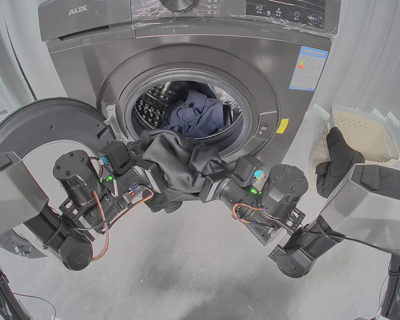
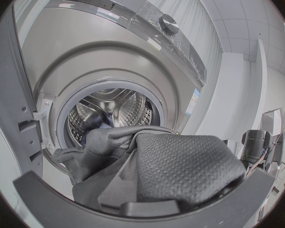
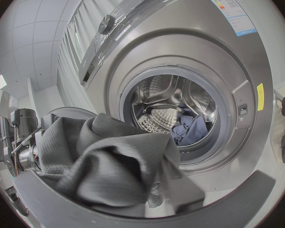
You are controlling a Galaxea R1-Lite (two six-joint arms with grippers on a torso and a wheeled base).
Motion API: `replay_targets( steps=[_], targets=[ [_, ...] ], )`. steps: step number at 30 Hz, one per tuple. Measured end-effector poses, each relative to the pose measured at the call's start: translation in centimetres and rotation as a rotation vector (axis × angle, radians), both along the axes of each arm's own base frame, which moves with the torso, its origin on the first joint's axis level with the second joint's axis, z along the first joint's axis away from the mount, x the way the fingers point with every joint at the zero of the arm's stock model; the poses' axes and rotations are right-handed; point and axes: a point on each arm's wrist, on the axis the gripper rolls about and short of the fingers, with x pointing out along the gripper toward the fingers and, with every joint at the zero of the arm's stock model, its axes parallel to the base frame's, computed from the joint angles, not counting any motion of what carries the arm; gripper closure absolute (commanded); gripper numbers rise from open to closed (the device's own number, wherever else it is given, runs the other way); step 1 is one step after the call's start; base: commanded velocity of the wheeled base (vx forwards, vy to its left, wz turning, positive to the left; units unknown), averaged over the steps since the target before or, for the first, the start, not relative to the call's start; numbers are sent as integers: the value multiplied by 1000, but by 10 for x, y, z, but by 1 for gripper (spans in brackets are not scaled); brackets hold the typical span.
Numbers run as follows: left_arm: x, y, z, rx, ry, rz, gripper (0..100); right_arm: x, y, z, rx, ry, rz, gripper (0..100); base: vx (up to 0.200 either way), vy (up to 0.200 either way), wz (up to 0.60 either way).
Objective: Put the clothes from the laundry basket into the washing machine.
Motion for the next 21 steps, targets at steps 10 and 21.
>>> replay_targets(
  steps=[10,21],
  targets=[
    [-9,5,10,-8,-22,2,100,-44,-34,-18,-162,102,69,0,0,0,0],
    [-28,17,11,17,-6,9,100,-95,-91,-27,-302,204,103,0,0,0,0]
  ],
)
